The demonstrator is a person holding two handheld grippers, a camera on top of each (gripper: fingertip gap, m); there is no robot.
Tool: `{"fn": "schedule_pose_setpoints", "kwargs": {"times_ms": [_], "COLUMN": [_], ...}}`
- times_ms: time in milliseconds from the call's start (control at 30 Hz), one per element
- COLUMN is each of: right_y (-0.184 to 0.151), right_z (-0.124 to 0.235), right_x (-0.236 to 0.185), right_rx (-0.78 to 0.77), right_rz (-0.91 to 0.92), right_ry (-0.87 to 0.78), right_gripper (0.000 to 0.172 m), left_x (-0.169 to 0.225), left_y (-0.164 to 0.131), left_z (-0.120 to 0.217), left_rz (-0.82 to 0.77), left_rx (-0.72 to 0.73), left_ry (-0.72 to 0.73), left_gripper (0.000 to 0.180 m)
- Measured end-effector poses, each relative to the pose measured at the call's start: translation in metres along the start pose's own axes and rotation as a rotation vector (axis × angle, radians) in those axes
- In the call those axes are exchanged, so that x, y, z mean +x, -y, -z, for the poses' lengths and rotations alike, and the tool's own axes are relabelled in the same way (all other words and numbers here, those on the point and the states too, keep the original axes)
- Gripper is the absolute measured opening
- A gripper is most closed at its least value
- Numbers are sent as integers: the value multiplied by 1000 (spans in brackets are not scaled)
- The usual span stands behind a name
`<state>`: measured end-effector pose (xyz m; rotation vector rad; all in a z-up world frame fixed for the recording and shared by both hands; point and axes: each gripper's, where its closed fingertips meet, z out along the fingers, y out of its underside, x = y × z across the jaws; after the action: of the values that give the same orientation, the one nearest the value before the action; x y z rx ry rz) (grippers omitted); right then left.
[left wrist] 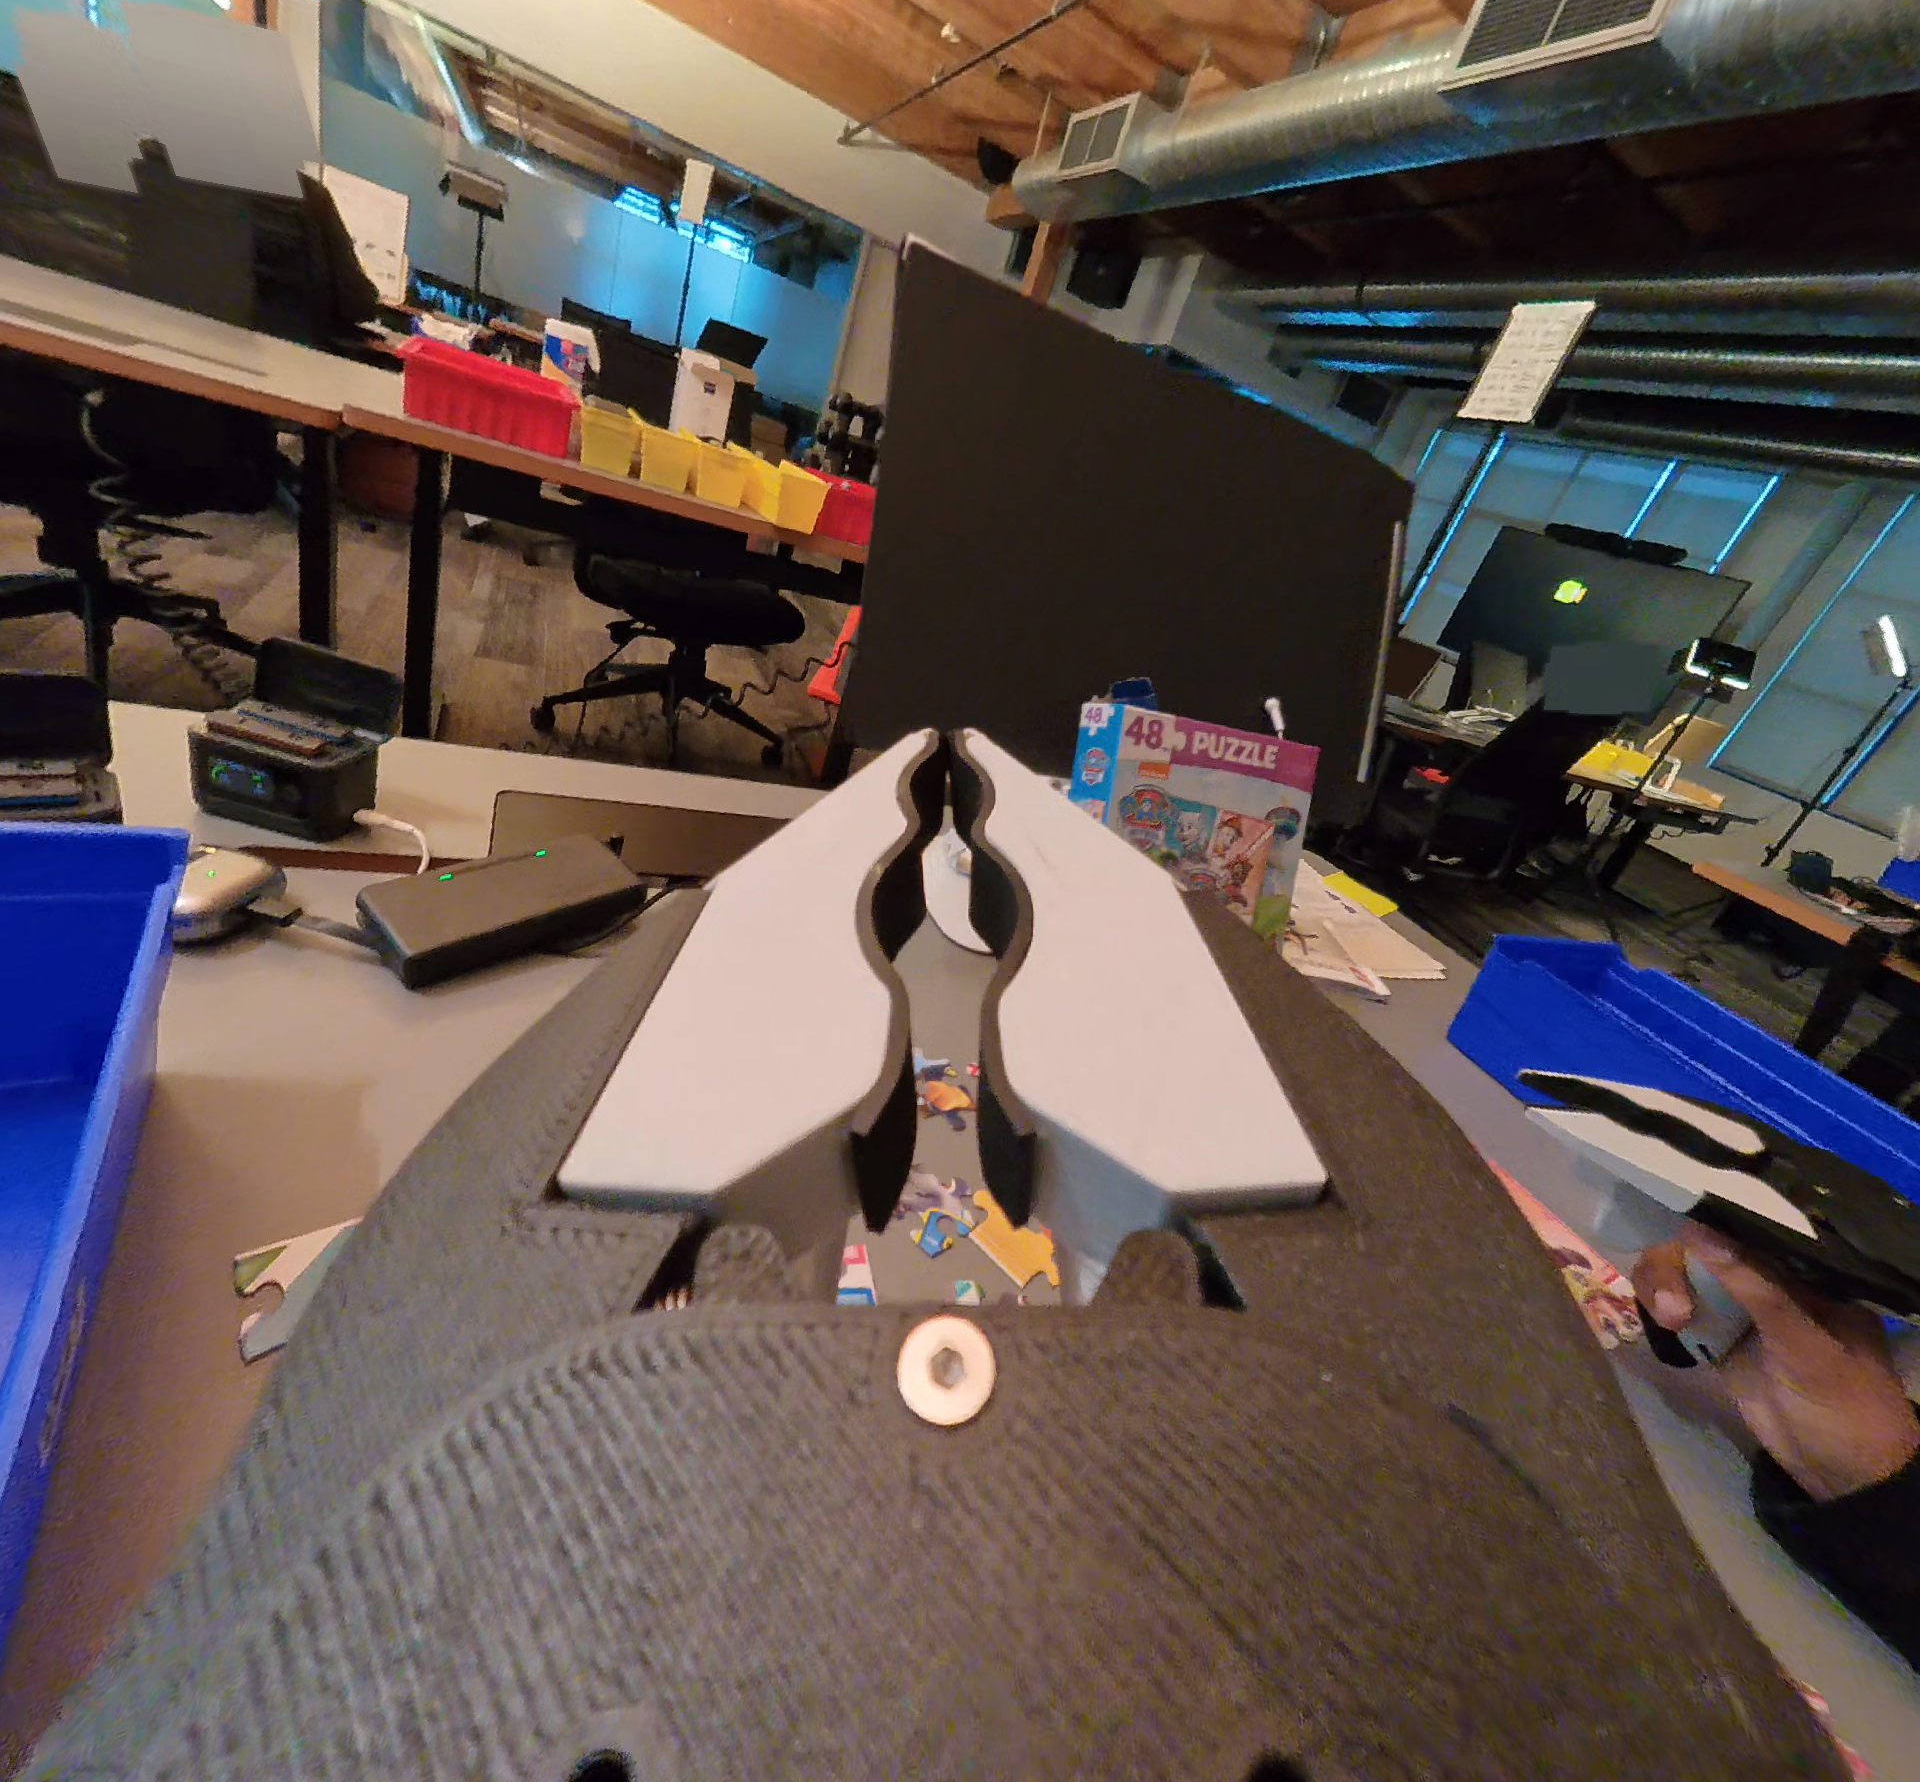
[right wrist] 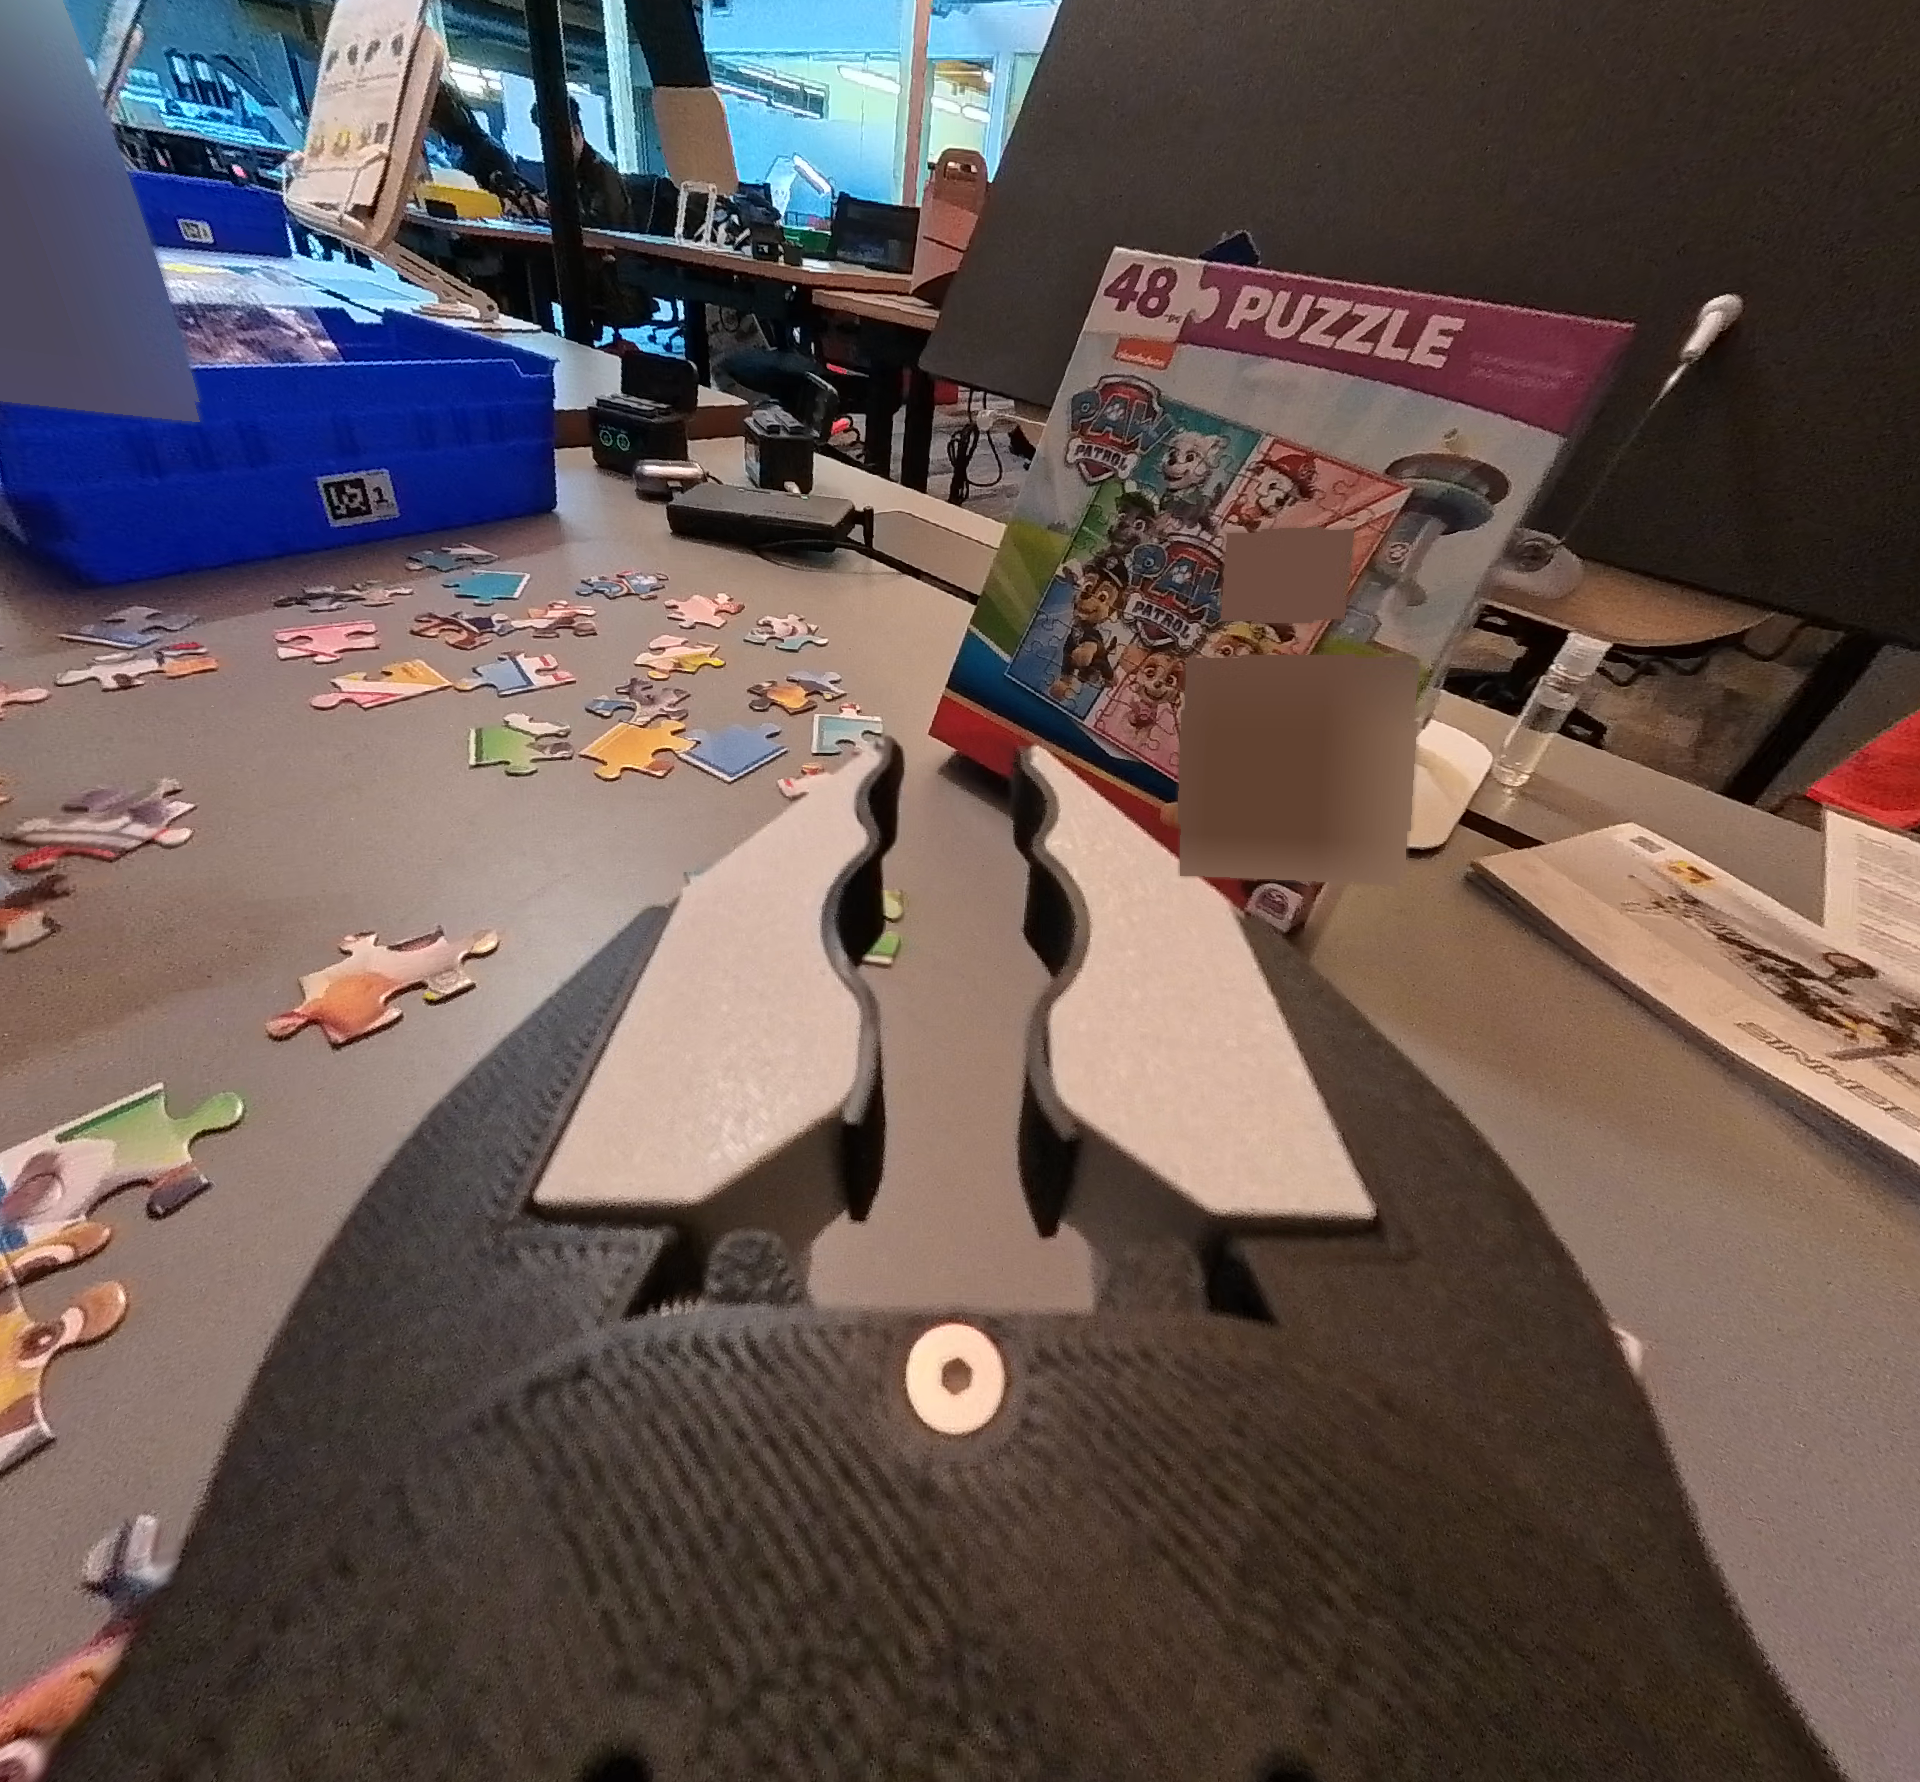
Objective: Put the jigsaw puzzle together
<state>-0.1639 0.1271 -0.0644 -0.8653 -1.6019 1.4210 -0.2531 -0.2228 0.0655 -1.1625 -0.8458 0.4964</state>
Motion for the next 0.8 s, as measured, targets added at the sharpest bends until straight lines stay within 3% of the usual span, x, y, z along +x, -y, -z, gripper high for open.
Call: {"fn": "schedule_pose_setpoints", "kwargs": {"times_ms": [133,267,333,400,567,800], "right_y": [-4,-10,-11,-12,-13,-14], "right_z": [-2,-5,-5,-6,-8,-6], "right_x": [2,3,3,4,-1,1], "right_rx": [-17,-39,-51,-54,-73,-106], "right_rz": [-1,6,28,73,147,100], "right_ry": [-6,-16,-24,-44,-62,-86], "right_gripper": [19,16,9,0,0,2], "left_x": [-26,-79,-87,-86,-82,-74], "left_y": [-30,-96,-114,-117,-118,-117], "left_z": [-15,-33,-37,-40,-43,-45], "left_rz": [-10,-49,-71,-96,-111,-28], "left_rx": [-82,-289,-351,-362,-361,-324], "left_ry": [59,244,277,289,271,195], "left_gripper": [0,0,0,0,0,0]}}
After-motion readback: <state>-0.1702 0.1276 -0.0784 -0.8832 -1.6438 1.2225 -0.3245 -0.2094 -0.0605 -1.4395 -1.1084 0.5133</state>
